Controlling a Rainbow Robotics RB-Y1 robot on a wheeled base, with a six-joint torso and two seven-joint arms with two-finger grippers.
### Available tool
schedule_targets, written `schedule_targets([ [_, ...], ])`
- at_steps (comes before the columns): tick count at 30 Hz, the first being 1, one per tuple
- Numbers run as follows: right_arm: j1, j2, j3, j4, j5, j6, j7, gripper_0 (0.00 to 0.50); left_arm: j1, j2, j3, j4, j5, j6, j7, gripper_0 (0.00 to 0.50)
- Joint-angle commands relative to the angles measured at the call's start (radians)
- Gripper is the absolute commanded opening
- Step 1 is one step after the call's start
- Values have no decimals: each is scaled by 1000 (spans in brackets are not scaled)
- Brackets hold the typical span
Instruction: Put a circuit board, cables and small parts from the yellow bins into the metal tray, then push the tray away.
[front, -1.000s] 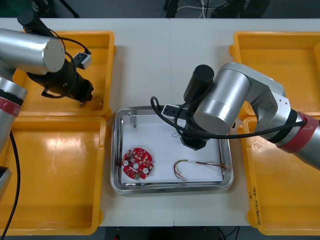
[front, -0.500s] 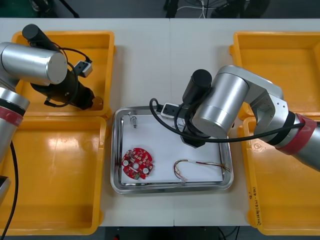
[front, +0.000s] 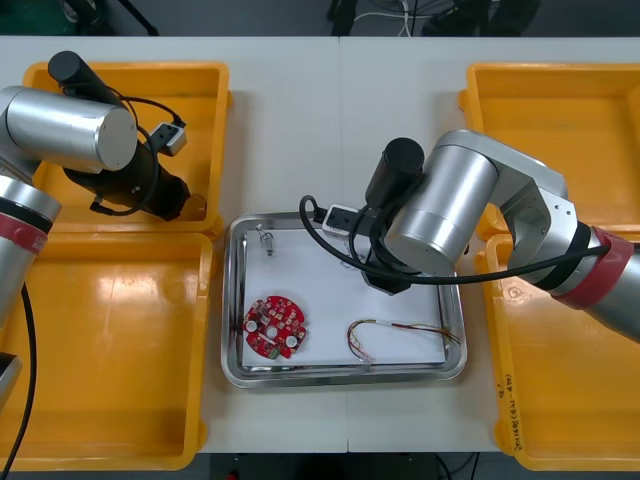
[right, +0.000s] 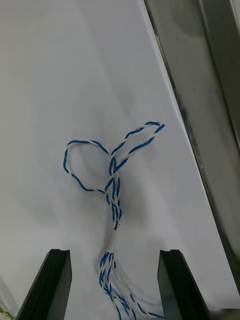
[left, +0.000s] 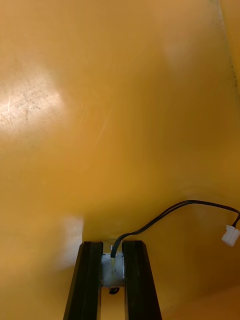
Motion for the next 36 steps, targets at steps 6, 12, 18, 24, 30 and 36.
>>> schedule_targets([
  [6, -52, -8, -134, -36, -82, 110, -3, 500, -18, 52, -1, -13, 21, 6, -67, 0],
  [12, -110, -13, -226, -34, -141, 228, -9, 500, -68, 63, 62, -13, 29, 123, -64, 0],
  [18, -149, -45, -334, -36, -205, 320, -27, 500, -111, 70, 117, -19, 23, 218, -50, 0],
  [24, -150, -125, -455, -36, -294, 377, -47, 500, -150, 70, 166, -64, 6, 333, -24, 0],
  [30, -147, -242, -528, -36, -372, 414, -64, 500, -178, 69, 177, -170, 9, 462, 79, 0],
  [36, -115, -288, -645, -36, -360, 422, -116, 500, -187, 55, 157, -297, 23, 498, 201, 0],
])
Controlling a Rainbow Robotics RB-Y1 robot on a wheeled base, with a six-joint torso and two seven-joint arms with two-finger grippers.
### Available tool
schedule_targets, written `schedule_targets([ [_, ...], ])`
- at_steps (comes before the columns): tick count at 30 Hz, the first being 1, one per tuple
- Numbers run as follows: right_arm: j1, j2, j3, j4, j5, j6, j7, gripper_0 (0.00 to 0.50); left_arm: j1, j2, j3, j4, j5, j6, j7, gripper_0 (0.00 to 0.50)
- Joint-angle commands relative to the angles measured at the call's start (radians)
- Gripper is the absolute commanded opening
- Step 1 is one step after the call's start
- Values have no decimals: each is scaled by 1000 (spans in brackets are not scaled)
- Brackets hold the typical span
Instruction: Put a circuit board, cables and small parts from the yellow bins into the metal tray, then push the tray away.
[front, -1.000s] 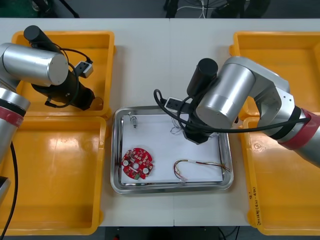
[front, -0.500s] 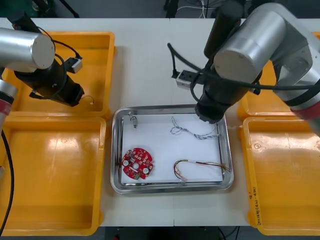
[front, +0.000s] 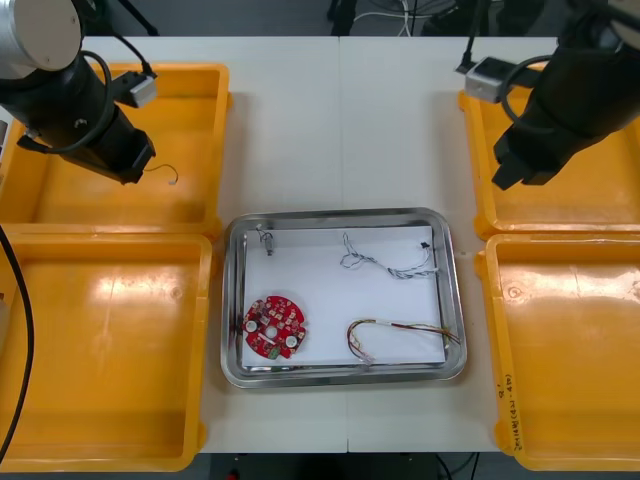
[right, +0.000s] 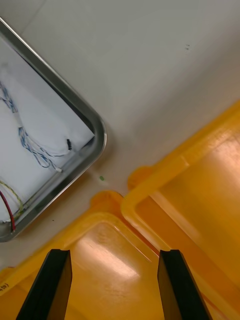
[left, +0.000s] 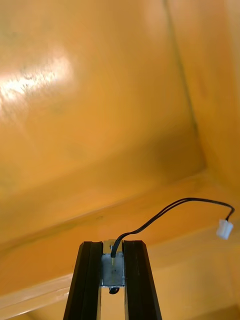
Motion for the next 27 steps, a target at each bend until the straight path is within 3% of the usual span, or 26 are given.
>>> schedule_targets([
  [1, 3, -57, -151, -32, 1, 7, -106, 500, -57, 21, -9, -140, 12, 13, 228, 0],
  [15, 213, -147, -363, -142, 86, 7, -257, 500, -59, -88, -157, -284, 19, 13, 547, 1],
  [27, 437, -173, -581, -184, 75, 7, -281, 500, -59, -166, -358, -332, 6, 13, 803, 0],
])
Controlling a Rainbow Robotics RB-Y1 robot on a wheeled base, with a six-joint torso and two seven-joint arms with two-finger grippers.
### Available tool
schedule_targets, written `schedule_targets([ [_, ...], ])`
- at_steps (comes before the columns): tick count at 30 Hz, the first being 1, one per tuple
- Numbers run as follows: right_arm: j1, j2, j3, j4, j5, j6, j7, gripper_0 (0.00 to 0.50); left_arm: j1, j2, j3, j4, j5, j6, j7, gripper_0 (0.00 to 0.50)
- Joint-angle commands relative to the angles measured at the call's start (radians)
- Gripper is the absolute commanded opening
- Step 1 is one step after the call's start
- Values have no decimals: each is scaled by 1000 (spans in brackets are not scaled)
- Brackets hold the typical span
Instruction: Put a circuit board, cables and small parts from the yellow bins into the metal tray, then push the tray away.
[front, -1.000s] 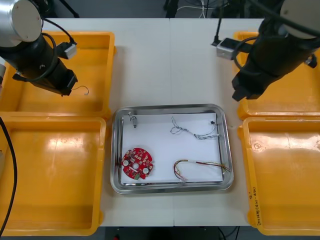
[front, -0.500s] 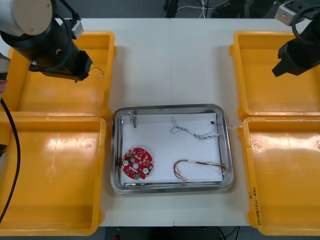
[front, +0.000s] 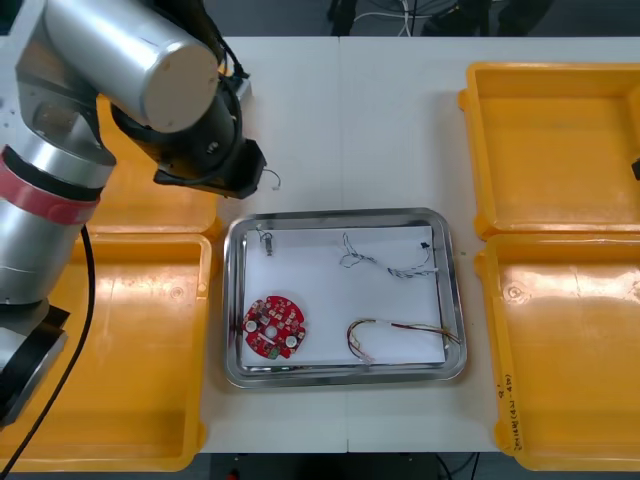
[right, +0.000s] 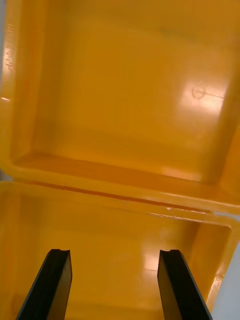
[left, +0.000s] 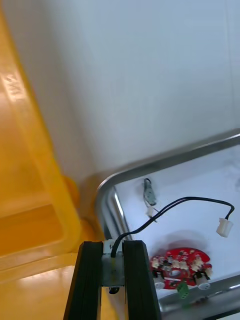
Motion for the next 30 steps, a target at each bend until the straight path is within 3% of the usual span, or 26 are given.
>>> schedule_targets([
  [1, 73, -50, -93, -28, -3, 4, -48, 500, -53, -48, -101, -37, -14, 8, 264, 2],
  [12, 223, -50, -156, -44, -49, -14, -137, 500, -50, -57, -277, -20, -15, -85, 443, 0],
  [22, 268, 13, -156, -79, 23, -37, -143, 500, -48, -57, -386, 81, -12, -237, 497, 0],
  [30, 309, 50, -156, -114, 49, -89, -143, 500, -48, -57, -414, 123, -20, -265, 507, 1],
])
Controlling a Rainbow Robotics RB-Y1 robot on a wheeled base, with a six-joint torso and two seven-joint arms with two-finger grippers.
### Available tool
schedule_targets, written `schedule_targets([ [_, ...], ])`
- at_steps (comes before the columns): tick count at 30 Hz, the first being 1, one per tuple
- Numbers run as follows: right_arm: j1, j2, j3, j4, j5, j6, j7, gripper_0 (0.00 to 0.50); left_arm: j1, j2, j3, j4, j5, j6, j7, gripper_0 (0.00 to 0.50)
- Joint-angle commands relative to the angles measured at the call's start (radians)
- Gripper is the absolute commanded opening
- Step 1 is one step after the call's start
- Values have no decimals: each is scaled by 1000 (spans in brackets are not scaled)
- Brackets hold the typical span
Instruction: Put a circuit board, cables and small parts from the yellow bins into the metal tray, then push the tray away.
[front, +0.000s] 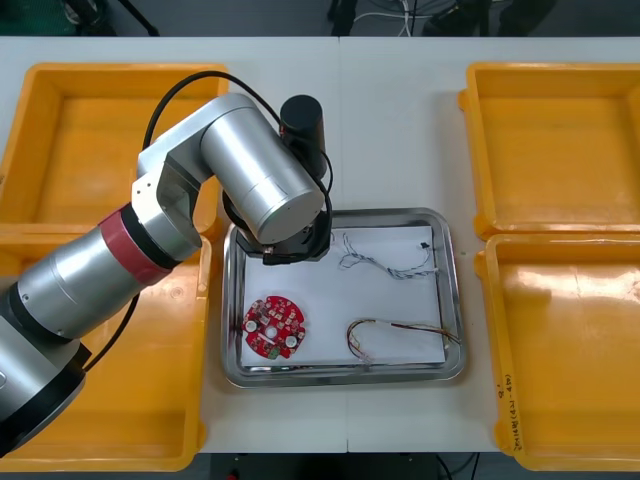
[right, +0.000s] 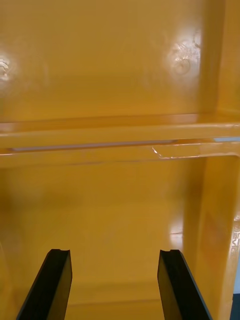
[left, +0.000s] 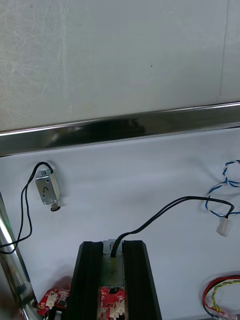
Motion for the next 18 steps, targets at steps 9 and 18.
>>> schedule_targets([
  [9, 77, 10, -34, -45, 6, -84, -31, 500, -25, 3, -52, 21, -17, -73, 50, 0],
  [18, 88, 21, -34, -45, 3, -110, -28, 500, 2, 26, -71, 23, -26, -121, 49, 0],
])
